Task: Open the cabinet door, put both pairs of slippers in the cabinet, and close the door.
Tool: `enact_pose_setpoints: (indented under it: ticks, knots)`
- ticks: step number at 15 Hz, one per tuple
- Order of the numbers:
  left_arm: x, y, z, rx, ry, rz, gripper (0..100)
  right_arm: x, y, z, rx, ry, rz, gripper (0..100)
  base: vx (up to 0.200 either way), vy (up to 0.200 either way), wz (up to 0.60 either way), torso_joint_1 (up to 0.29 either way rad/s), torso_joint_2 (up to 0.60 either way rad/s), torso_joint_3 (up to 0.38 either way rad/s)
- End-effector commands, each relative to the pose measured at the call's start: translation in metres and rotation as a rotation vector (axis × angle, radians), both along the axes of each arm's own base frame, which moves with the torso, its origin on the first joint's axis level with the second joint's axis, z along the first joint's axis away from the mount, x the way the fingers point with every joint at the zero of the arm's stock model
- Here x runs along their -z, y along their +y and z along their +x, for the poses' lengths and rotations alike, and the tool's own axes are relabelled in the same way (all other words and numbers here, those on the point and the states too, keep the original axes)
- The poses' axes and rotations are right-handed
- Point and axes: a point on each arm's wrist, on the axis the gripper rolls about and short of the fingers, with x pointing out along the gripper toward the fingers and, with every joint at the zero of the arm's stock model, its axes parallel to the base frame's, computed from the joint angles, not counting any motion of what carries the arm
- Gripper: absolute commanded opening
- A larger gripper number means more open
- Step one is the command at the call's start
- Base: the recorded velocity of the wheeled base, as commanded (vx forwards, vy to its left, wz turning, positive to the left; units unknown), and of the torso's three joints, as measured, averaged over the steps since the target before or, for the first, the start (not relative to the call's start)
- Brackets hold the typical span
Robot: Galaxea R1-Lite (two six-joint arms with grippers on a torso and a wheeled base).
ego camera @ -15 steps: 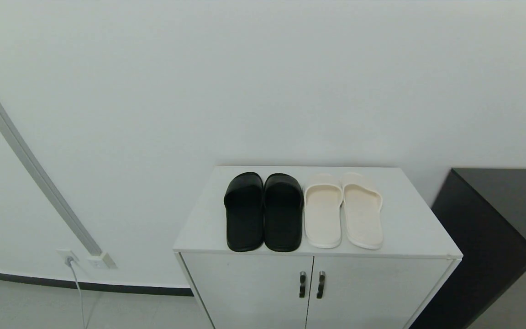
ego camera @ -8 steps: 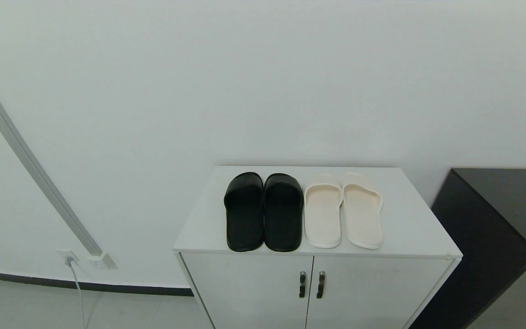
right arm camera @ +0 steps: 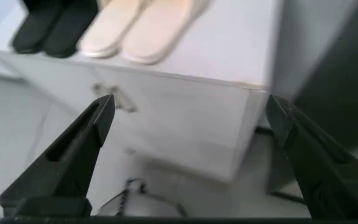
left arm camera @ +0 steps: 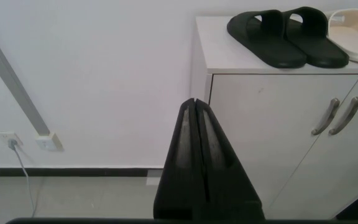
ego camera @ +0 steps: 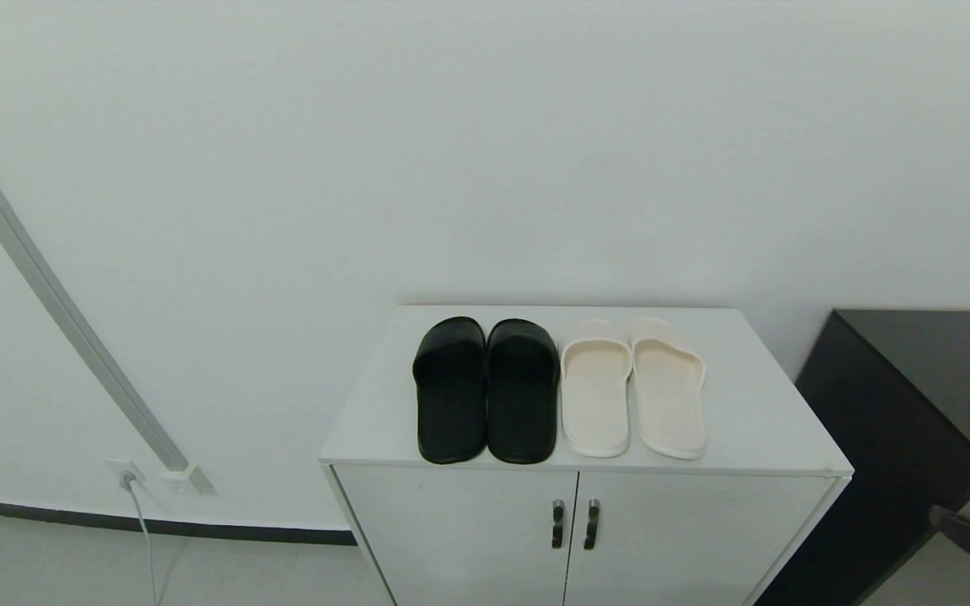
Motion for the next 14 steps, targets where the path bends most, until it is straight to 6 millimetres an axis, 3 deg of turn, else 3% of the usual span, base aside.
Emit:
enact_pose_setpoints:
  ticks: [1,3,6,9,14]
  knots:
    - [0.0,0.0,0.0,0.0,0.001,0.001,0,-0.012,0.055,0.042,-0.098,0.095,0.028,100,0.0,0.0,0.0,0.0,0.0,0.0]
    - [0.0,0.0,0.0,0.002,0.001,0.001,0,-0.023,0.09,0.053,-0.109,0.088,0.032,100,0.0,0.0,0.0,0.0,0.0,0.0]
    - [0.0,0.0,0.0,0.002,0.001,0.0,0,-0.024,0.139,0.079,-0.046,0.088,0.011,100,0.0,0.0,0.0,0.0,0.0,0.0]
    - [0.0,0.0,0.0,0.002,0.001,0.0,0,-0.009,0.185,0.112,0.097,0.059,-0.027,100,0.0,0.0,0.0,0.0,0.0,0.0]
    - [0.0,0.0,0.0,0.0,0.001,0.0,0,0.026,0.225,0.154,0.233,0.003,-0.062,100,0.0,0.0,0.0,0.0,0.0,0.0]
